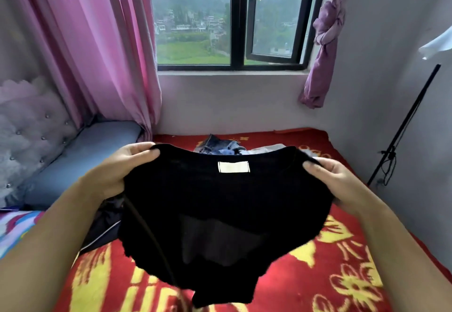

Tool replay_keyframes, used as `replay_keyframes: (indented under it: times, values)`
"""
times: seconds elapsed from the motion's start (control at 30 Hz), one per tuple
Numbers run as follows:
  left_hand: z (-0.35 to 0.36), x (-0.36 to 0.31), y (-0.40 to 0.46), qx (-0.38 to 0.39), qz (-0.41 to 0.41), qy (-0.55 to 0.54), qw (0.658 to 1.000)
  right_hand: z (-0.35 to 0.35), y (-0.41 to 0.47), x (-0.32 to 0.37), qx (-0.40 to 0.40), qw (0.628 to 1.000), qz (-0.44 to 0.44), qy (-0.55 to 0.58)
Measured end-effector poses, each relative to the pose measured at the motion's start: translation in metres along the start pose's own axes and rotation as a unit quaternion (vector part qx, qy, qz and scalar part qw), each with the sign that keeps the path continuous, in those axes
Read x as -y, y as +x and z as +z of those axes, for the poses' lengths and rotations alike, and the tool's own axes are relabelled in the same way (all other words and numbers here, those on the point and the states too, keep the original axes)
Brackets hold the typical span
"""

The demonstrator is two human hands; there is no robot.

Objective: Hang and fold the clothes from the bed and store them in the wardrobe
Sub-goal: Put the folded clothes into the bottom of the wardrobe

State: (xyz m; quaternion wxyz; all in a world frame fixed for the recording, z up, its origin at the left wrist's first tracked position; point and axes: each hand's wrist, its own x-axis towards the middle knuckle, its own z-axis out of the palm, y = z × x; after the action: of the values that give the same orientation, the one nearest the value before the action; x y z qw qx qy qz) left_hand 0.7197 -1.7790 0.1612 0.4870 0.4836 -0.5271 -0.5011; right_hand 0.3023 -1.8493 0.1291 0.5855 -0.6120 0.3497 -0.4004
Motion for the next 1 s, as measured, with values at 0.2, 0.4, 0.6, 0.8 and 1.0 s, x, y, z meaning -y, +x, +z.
replay_keyframes:
  times: [0.2, 0.4, 0.6, 0.8, 1.0]
  values:
    - [0.022, 0.01, 0.011, -0.093, -0.167, -0.111, 0.975, 0.02, 0.05, 0.006, -0.139, 0.98, 0.12, -0.075]
    - [0.118, 0.009, 0.024, -0.046, -0.08, -0.067, 0.993, 0.108, 0.053, 0.003, -0.162, 0.965, -0.05, -0.198]
    - [0.15, -0.013, 0.025, -0.035, -0.016, -0.099, 0.994, 0.128, 0.024, 0.022, 0.023, 0.951, -0.119, -0.285]
    - [0.137, -0.015, 0.023, -0.13, 0.288, 0.374, 0.872, 0.108, 0.016, 0.052, 0.031, 0.955, -0.131, -0.263]
    - [0.117, -0.041, 0.045, 0.08, 0.202, 0.275, 0.936, 0.1, 0.016, 0.066, 0.067, 0.96, -0.135, -0.237]
